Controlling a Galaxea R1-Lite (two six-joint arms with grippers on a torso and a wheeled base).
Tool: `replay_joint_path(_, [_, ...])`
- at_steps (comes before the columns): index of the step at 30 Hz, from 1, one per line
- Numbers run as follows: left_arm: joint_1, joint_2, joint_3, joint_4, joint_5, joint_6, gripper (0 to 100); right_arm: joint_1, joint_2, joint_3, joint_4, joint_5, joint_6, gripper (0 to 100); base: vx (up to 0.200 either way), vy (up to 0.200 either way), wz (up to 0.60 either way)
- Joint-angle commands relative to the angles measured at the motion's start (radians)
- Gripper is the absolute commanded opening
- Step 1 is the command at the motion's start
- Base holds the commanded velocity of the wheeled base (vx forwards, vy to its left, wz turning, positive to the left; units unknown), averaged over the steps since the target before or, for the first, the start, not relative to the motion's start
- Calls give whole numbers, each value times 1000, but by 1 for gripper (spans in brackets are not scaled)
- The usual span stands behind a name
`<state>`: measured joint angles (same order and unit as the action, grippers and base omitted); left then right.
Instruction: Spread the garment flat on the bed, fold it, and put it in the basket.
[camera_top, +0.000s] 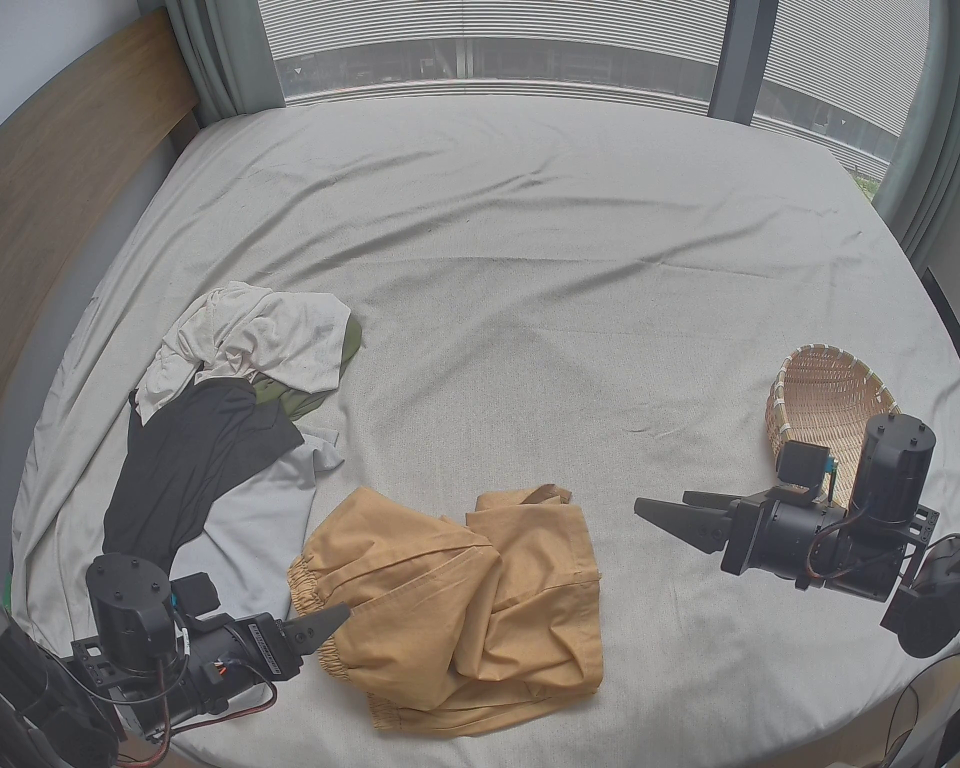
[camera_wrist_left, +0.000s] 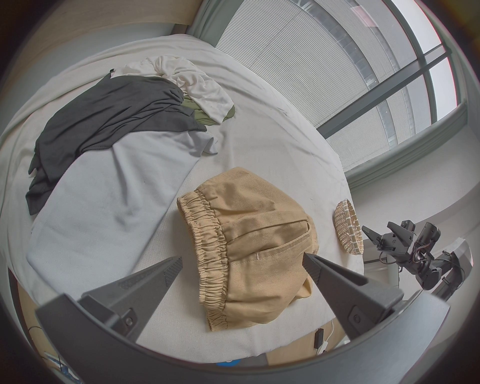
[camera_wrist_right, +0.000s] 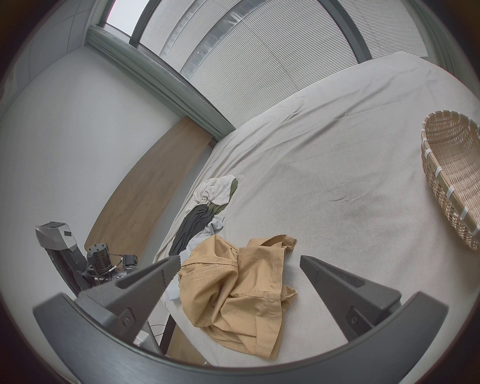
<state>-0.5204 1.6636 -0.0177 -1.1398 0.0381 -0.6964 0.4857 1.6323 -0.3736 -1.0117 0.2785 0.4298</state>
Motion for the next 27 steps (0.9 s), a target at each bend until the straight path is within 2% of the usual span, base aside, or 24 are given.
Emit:
replay_joint_path(1, [17,61,-19,-5,-9,-2,100,1,12,-1,-1,1,1,100,0,0,0])
replay_joint_path(9, [59,157,-79,-14,-55,-2,100,-7,11,-2,-2,1,0,100,0,0,0])
replay_joint_path(17, [51,182,-108,-15,-92,-9,100,-12,9,-4,-2,1,0,100,0,0,0])
replay_joint_path(22, [51,202,-142,-23,-96,-57,100,-12,9,-4,-2,1,0,100,0,0,0])
replay_joint_path(27, [25,191,-169,-54,-133,-106,100,-13,6,-4,-2,1,0,100,0,0,0])
